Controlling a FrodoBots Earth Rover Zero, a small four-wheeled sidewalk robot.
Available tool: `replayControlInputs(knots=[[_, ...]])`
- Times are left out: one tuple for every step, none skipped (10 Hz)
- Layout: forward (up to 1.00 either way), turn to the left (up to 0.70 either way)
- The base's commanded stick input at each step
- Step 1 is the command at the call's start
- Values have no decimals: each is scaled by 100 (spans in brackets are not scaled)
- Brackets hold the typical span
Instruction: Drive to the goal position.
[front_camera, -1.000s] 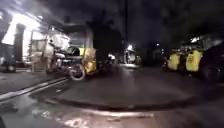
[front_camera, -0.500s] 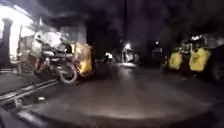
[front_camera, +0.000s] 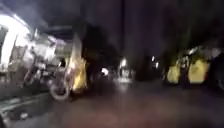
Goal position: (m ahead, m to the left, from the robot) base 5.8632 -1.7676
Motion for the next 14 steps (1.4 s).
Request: replayControlInputs(knots=[[100,0],[100,0],[100,0],[100,0],[100,0],[100,0],[100,0],[100,0],[100,0],[100,0],[100,0],[100,0],[100,0],[100,0]])
